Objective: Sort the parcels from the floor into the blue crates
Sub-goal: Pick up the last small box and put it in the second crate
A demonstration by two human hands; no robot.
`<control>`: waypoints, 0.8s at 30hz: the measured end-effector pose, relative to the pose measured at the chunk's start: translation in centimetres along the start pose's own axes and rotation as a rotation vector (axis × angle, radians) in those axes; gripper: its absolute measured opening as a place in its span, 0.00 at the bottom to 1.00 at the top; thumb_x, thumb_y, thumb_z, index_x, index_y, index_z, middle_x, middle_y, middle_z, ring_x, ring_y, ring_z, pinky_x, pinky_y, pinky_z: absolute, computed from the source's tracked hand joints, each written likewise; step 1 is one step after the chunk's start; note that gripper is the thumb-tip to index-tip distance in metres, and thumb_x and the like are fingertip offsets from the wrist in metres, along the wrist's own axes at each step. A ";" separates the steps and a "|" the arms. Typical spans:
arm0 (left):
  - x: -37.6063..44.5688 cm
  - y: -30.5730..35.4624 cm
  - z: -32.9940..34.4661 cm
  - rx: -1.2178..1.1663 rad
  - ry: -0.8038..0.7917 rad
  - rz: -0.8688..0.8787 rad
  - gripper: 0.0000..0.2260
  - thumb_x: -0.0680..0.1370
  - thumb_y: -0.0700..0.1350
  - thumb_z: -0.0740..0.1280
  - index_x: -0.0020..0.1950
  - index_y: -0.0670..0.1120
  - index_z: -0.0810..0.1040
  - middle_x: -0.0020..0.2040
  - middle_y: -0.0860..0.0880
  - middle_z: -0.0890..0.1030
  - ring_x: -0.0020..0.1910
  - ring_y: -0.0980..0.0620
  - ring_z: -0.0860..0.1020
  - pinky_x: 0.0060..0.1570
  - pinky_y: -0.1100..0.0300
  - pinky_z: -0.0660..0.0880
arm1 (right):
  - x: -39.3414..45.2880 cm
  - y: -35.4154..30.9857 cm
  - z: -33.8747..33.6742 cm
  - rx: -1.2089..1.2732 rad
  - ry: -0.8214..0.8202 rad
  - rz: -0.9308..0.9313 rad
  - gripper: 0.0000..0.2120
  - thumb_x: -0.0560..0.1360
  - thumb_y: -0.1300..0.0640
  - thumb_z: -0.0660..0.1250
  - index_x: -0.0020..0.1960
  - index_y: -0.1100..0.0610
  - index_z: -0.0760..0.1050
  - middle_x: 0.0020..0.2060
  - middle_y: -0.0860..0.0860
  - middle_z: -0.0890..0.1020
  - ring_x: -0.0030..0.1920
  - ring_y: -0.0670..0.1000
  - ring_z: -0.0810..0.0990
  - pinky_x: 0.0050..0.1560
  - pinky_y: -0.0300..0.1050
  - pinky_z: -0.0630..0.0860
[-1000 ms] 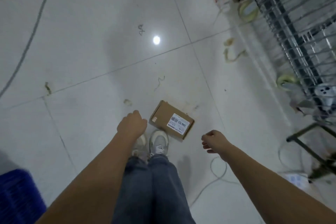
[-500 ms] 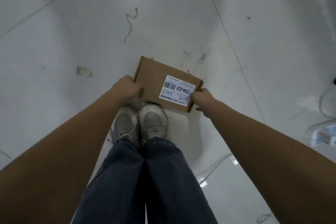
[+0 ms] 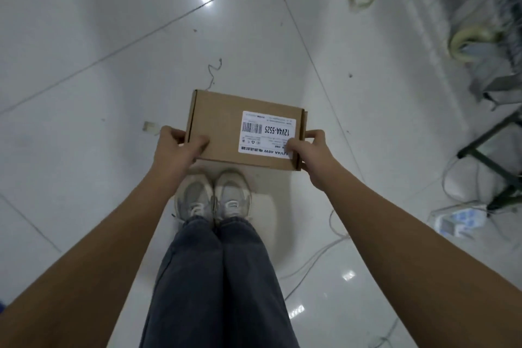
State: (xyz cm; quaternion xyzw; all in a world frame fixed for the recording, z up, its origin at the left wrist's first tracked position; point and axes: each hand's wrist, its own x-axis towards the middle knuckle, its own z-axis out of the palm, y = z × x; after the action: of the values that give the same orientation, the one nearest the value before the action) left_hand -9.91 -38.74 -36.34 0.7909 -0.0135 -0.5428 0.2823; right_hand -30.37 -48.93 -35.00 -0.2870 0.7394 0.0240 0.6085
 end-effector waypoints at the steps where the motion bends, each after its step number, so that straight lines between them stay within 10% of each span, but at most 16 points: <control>1: -1.3 1.3 -0.9 -0.094 0.017 0.045 0.16 0.74 0.43 0.70 0.55 0.42 0.66 0.50 0.46 0.73 0.51 0.46 0.76 0.51 0.50 0.78 | -1.6 -1.2 0.0 0.037 -0.015 -0.029 0.20 0.70 0.67 0.64 0.58 0.56 0.61 0.49 0.57 0.78 0.46 0.54 0.76 0.46 0.49 0.72; 7: -7.8 8.3 -8.5 -0.368 0.033 0.197 0.23 0.75 0.39 0.69 0.69 0.44 0.69 0.59 0.48 0.76 0.52 0.53 0.78 0.54 0.58 0.76 | -11.4 -7.4 1.2 0.057 -0.166 -0.239 0.28 0.72 0.69 0.66 0.67 0.52 0.63 0.55 0.54 0.81 0.53 0.53 0.81 0.51 0.46 0.78; 24: -19.7 8.5 -23.8 -1.051 0.212 0.296 0.14 0.76 0.40 0.64 0.60 0.52 0.78 0.49 0.54 0.84 0.48 0.56 0.81 0.51 0.58 0.75 | -25.9 -16.7 10.0 -0.094 -0.519 -0.533 0.30 0.66 0.57 0.71 0.67 0.52 0.70 0.56 0.51 0.83 0.56 0.51 0.82 0.50 0.46 0.79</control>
State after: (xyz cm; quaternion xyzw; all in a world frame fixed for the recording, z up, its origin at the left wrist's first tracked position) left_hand 5.06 -29.13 -9.64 0.5838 0.1766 -0.3483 0.7118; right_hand -11.51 -48.79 -8.71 -0.4815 0.4579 -0.0293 0.7467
